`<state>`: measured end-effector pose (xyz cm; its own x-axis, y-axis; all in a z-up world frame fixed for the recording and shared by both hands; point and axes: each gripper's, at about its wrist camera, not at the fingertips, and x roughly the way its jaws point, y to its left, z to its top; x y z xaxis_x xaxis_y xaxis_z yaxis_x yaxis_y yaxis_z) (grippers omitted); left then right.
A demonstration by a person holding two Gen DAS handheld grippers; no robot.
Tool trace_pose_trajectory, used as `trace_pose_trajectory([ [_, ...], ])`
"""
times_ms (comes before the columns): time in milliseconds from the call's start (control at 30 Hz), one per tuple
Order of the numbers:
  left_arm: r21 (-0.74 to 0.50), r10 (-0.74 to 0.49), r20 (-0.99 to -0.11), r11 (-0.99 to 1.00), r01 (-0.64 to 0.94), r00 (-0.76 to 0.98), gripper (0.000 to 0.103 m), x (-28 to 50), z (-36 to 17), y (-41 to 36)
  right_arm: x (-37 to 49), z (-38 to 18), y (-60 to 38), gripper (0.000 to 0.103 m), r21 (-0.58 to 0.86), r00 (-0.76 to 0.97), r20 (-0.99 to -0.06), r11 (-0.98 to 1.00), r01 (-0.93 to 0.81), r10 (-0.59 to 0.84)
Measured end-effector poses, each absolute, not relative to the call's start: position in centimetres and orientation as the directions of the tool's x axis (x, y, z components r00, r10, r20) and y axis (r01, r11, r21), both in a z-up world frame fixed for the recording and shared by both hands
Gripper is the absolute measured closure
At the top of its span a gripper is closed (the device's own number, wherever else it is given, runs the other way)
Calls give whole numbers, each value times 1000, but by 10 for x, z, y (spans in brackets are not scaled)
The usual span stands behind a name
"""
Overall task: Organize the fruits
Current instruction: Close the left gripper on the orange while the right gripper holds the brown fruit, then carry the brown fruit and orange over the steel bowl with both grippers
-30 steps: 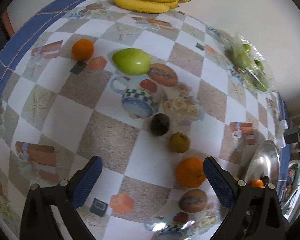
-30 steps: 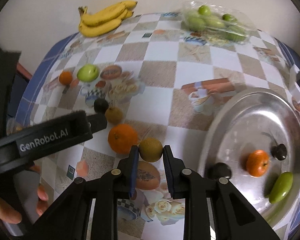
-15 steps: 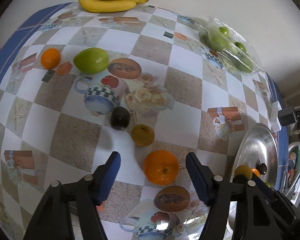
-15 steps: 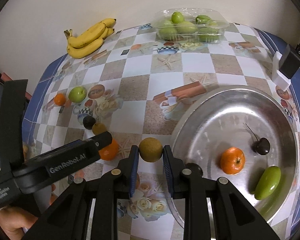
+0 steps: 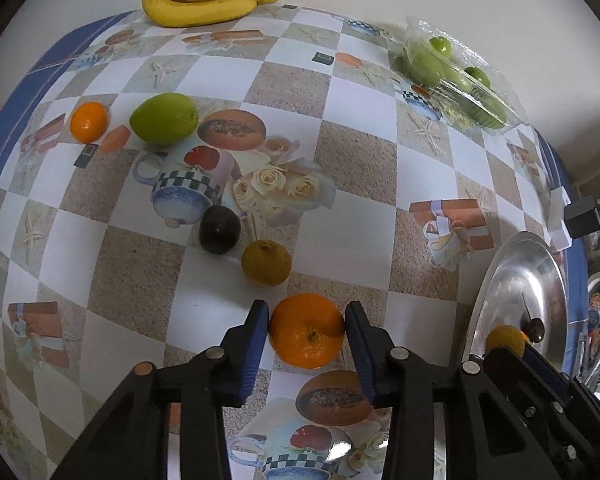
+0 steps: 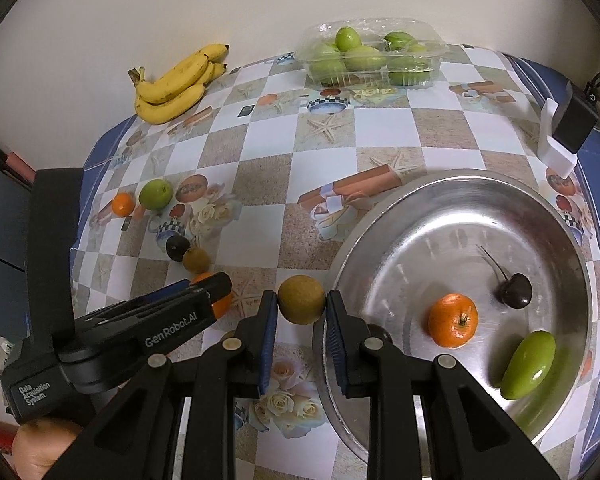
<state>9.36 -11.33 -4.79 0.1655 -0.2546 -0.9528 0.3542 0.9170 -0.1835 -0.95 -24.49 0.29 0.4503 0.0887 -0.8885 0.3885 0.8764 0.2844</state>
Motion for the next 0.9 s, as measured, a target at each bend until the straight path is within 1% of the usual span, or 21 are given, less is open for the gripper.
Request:
trace_pose_trajectory([
  [467,-186,-267,-943,917,352,198,62,90,-31,-110,-13,5,-253,77,304,463,-881,863,404,94],
  [600,-193,-287,-932,910,368,220,62,87,-17,-114,-22,4,-273,77,320,466,-881,830,458,82],
  [900,-222,-350,-909,868,444,228,62,70,3,-145,-46,0,-312,77,292,446,-895,768,570,10],
])
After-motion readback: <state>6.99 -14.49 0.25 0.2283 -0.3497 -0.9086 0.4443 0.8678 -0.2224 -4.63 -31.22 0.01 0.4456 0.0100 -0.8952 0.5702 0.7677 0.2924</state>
